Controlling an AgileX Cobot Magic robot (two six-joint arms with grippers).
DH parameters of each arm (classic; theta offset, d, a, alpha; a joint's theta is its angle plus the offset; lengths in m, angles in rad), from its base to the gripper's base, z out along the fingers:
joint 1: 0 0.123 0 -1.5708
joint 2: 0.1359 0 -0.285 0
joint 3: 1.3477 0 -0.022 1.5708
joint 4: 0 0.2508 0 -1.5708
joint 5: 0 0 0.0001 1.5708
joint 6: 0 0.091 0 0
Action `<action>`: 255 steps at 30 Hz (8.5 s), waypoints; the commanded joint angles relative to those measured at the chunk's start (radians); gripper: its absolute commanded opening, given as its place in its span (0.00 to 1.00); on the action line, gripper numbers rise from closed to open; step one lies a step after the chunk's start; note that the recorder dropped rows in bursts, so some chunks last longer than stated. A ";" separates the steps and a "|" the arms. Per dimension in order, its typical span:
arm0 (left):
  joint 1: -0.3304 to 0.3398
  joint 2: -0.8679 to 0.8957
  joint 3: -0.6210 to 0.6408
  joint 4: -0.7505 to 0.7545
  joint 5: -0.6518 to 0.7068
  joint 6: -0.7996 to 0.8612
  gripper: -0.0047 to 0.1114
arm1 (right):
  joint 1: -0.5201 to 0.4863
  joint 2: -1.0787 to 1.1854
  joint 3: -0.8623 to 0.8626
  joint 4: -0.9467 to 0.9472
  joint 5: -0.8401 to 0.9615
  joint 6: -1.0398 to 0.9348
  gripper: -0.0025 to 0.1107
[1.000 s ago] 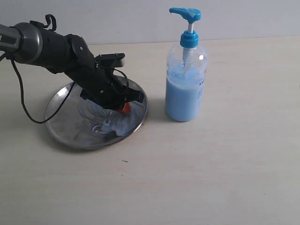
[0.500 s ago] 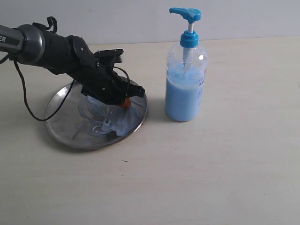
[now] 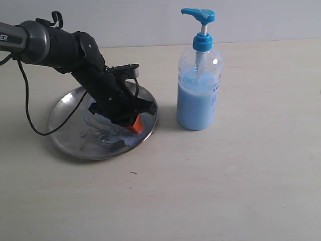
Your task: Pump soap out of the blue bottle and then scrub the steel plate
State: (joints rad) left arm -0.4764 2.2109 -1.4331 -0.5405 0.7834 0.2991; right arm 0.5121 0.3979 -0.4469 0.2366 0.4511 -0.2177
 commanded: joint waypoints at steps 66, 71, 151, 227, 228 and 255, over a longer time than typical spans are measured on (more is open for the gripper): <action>-0.062 0.018 0.011 0.611 -0.124 -0.412 0.04 | -0.001 -0.002 0.005 0.021 -0.011 0.000 0.02; -0.064 0.018 0.011 0.541 -0.085 -0.405 0.04 | -0.001 -0.002 0.005 0.021 -0.011 0.000 0.02; -0.032 -1.606 0.645 0.472 -0.266 -0.307 0.04 | -0.001 -0.002 0.005 0.021 -0.015 0.000 0.02; 0.405 -2.211 1.373 0.541 -0.541 -0.366 0.04 | -0.001 -0.002 0.005 0.021 -0.015 0.001 0.02; 0.411 -2.211 1.384 0.541 -0.541 -0.366 0.04 | -0.001 -0.002 0.005 0.021 -0.015 0.001 0.02; 0.436 -2.211 1.433 0.610 -0.428 -0.382 0.04 | -0.001 -0.002 0.005 0.021 -0.005 0.001 0.02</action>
State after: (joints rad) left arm -0.0426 0.0066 -0.0026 0.0635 0.3585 -0.0776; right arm 0.5121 0.3979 -0.4469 0.2555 0.4514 -0.2159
